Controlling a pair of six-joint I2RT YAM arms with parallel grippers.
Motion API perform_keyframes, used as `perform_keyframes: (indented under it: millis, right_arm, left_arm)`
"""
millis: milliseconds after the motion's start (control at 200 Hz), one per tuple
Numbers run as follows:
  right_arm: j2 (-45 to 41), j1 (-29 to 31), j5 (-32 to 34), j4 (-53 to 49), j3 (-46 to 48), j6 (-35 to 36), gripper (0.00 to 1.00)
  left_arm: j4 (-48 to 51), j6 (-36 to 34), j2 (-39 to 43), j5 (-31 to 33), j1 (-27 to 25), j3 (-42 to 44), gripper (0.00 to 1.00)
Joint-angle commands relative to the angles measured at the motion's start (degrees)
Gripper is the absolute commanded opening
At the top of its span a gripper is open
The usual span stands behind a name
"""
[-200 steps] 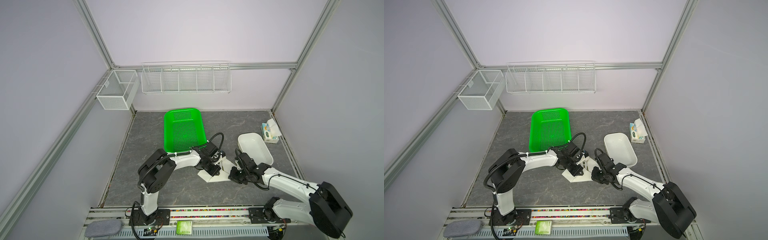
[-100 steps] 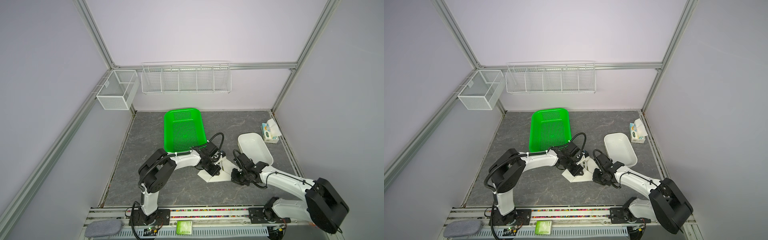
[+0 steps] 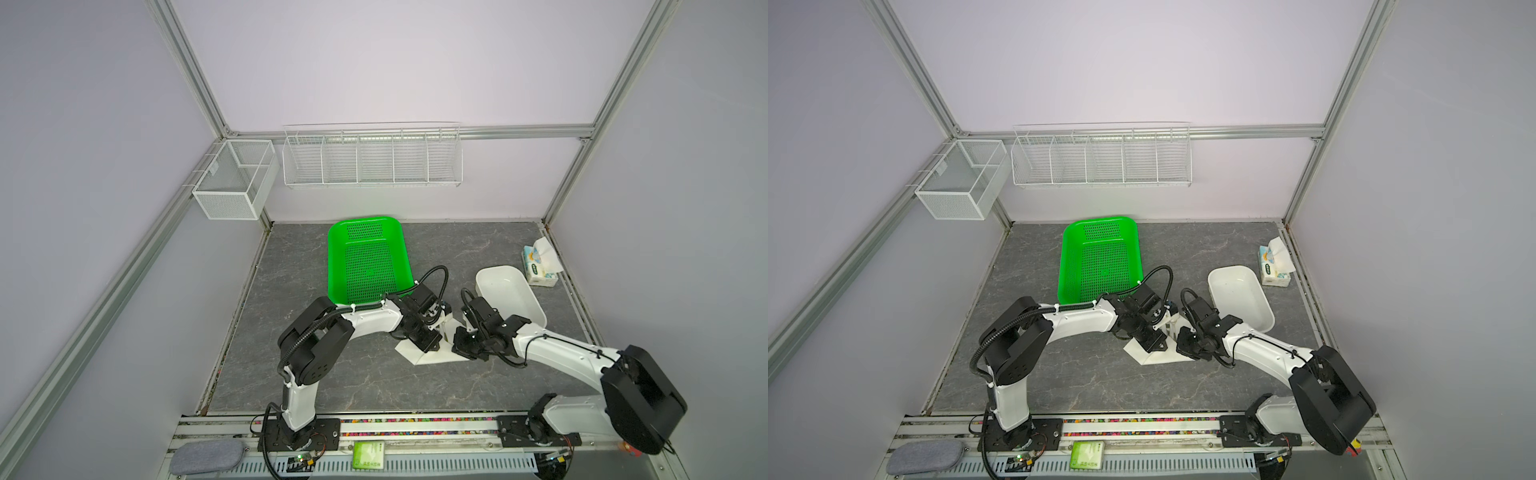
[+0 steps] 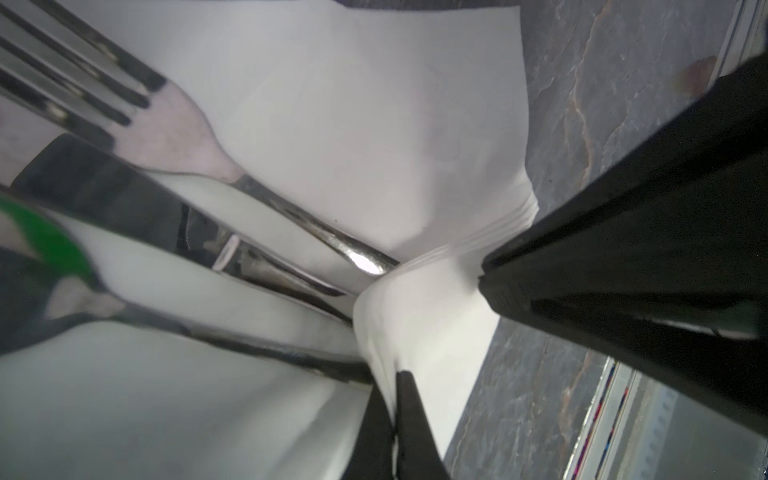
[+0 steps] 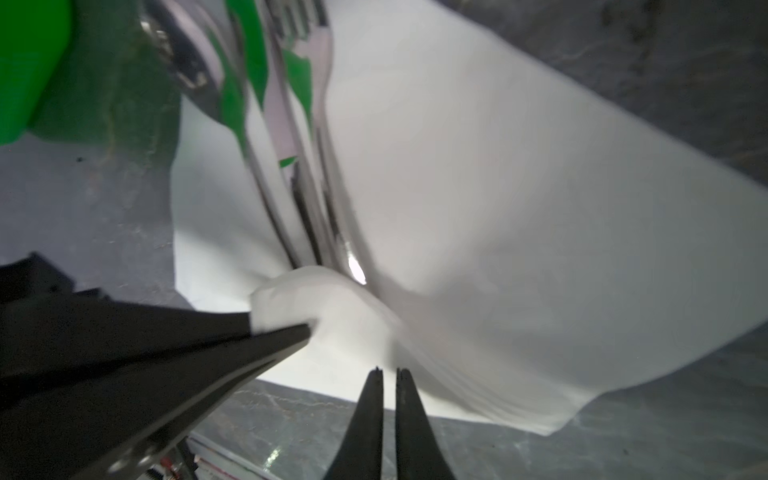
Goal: Place the utensils on the paper napkin and roll it up
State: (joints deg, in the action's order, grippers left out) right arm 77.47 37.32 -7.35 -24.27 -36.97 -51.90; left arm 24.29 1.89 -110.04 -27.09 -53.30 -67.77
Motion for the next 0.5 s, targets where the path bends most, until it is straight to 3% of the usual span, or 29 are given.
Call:
perform_keyframes:
  millis: [0,330,405,495]
  right_arm:
    - [1.3,0.3,3.6,-3.5,0.3,-0.5,0.11]
    - [1.2,0.5,3.0,-1.8,1.8,-0.8,0.12]
    - [1.5,0.6,2.3,-1.3,1.8,-0.7,0.12]
    - [2.0,0.7,2.6,-1.9,1.6,-0.7,0.12]
  left_arm:
    - [0.3,-1.2,-0.4,-1.0,-0.2,-1.1,0.06]
    - [-1.3,1.7,3.5,0.9,0.0,1.0,0.22]
    - [-4.0,4.3,6.2,1.2,0.7,3.3,0.42]
    - [-7.0,6.9,10.2,2.9,1.4,6.5,0.43]
